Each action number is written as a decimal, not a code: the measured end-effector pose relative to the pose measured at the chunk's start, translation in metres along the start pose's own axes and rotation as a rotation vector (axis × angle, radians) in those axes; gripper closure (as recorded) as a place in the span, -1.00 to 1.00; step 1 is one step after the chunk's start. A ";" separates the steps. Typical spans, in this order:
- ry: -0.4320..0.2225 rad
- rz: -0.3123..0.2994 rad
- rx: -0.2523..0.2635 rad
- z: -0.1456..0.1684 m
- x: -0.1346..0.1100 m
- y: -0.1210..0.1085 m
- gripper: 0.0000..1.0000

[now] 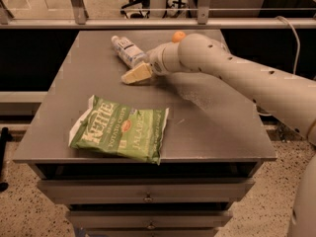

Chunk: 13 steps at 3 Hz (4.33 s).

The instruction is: Move blue plastic bottle near green jalapeno chip bag

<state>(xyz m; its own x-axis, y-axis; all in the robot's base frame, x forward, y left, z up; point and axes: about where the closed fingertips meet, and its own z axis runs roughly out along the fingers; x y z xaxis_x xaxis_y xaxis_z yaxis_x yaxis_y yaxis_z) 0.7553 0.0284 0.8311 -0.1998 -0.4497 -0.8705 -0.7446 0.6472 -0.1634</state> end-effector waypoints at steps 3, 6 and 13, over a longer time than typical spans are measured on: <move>0.000 0.000 0.000 -0.001 -0.002 0.000 0.92; -0.001 0.000 0.000 -0.001 -0.003 0.000 -0.30; 0.114 -0.309 -0.332 0.026 -0.105 0.028 -1.00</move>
Offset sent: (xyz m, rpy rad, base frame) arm 0.0097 0.0466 0.0521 0.1007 -0.0681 -0.0056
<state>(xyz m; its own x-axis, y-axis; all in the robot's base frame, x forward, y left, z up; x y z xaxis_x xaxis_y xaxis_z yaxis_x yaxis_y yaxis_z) 0.7723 0.1098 0.9053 0.0088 -0.6675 -0.7446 -0.9400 0.2485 -0.2339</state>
